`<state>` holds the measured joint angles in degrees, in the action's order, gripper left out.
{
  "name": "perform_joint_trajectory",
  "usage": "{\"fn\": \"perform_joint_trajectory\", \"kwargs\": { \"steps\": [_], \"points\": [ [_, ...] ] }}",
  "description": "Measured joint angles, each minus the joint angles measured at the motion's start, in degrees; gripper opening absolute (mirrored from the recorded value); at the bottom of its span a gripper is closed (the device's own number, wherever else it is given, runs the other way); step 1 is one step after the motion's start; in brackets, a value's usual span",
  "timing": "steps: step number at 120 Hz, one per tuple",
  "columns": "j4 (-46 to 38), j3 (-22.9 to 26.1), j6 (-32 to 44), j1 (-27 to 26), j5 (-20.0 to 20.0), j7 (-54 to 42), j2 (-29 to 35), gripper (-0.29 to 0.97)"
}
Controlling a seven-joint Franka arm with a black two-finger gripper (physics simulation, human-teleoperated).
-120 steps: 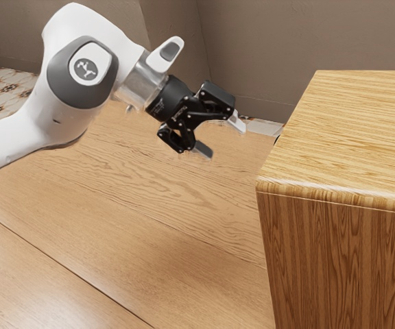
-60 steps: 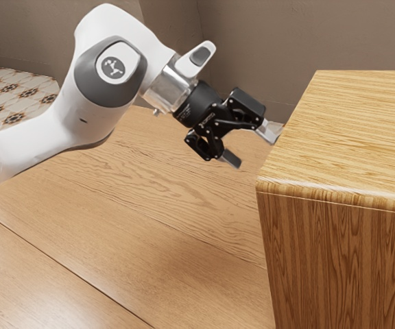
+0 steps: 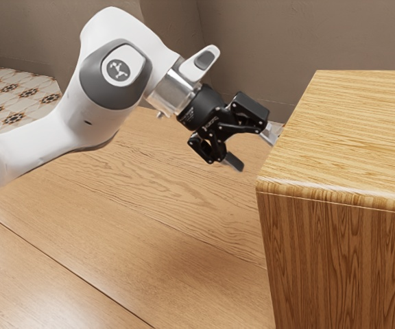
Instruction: Pull the drawer handle with one arm to open the drawer
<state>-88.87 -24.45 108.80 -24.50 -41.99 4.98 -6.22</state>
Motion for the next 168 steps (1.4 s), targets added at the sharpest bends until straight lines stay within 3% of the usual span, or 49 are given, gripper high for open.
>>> {"fn": "perform_joint_trajectory", "kwargs": {
  "steps": [56, 139, 168],
  "points": [
    [3.15, 0.20, -0.02, -0.12, 0.02, -0.38, -2.96, 0.68],
    [-3.53, -1.94, 0.02, 2.27, 2.90, -0.62, 3.09, 0.68],
    [-4.42, -3.50, 0.00, 0.17, 3.40, -0.72, 3.27, 0.68]
  ]
}}
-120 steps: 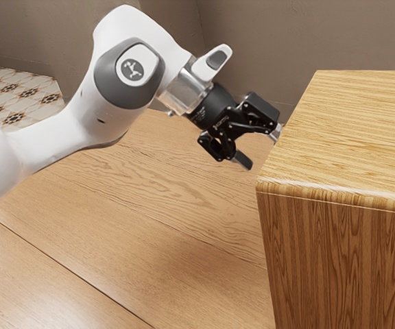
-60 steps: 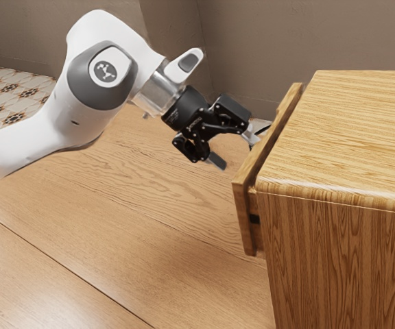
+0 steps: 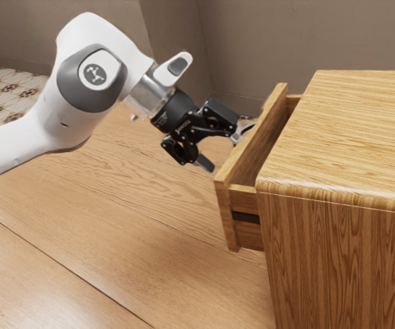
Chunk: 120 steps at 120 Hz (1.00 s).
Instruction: Pull the drawer handle with one arm to open the drawer
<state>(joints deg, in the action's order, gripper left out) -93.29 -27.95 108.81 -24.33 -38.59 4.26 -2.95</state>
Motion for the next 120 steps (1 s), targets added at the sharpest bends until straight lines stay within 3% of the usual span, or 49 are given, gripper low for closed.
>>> {"fn": "perform_joint_trajectory", "kwargs": {
  "steps": [54, 84, 120],
  "points": [
    [-5.25, -3.68, -0.06, 3.46, 3.09, -0.14, 5.72, 0.68],
    [-6.81, -6.58, -0.11, 0.15, 4.70, -0.23, 7.97, 0.68],
    [-8.53, -9.22, 0.06, 0.14, 5.69, -0.25, 9.32, 0.67]
  ]
}}
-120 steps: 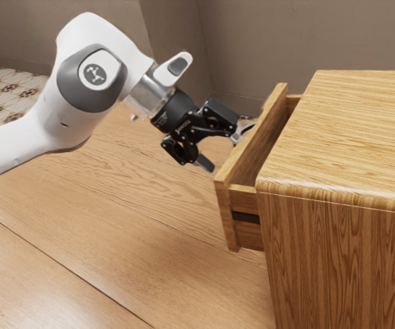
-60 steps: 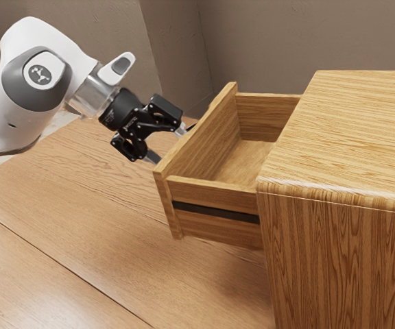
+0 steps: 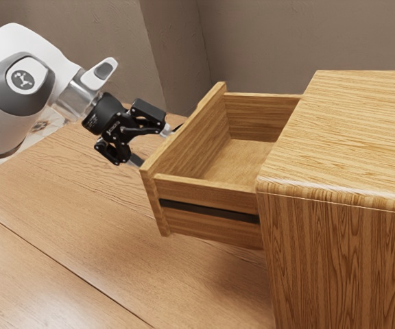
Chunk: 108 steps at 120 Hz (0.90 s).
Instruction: Pull the drawer handle with one arm to open the drawer
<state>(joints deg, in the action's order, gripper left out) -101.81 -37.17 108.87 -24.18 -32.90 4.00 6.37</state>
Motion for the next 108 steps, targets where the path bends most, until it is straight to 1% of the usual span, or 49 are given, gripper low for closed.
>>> {"fn": "perform_joint_trajectory", "kwargs": {
  "steps": [12, 40, 60, 66, 68, 70, 75, 81, 85, 87, 90, 94, 99, 104, 108],
  "points": [
    [-0.18, -1.11, -0.08, -0.16, 0.88, -0.01, 0.77, 0.68],
    [-0.39, -2.80, -0.58, -0.23, 1.43, -0.16, 1.66, 0.68],
    [-0.77, -3.57, -1.32, -1.11, 4.01, -0.10, 3.50, 0.68],
    [0.75, -2.11, -2.76, -1.24, 7.79, 0.21, 4.92, 0.68],
    [1.89, -0.77, -3.54, -1.03, 9.81, 0.33, 5.17, 0.68],
    [3.65, 1.66, -4.49, -0.69, 12.56, 0.42, 5.35, 0.68],
    [7.34, 8.65, -7.17, -0.16, 19.87, 0.58, 5.39, 0.68],
    [12.27, 21.27, -10.81, 4.33, 28.26, 0.63, 3.93, 0.68],
    [14.81, 28.71, -13.18, 6.20, 33.36, 0.64, 2.96, 0.68],
    [15.62, 31.83, -14.28, 6.63, 35.67, 0.65, 2.66, 0.68],
    [16.45, 35.16, -15.79, 6.69, 38.61, 0.66, 2.34, 0.68],
    [17.06, 37.78, -17.64, 6.79, 41.63, 0.67, 2.14, 0.68],
    [17.41, 39.33, -19.86, 7.20, 44.33, 0.71, 2.16, 0.68],
    [17.37, 39.89, -21.83, 7.47, 46.12, 0.74, 2.54, 0.68],
    [17.44, 40.09, -23.15, 7.29, 46.79, 0.78, 2.87, 0.68]
  ]
}}
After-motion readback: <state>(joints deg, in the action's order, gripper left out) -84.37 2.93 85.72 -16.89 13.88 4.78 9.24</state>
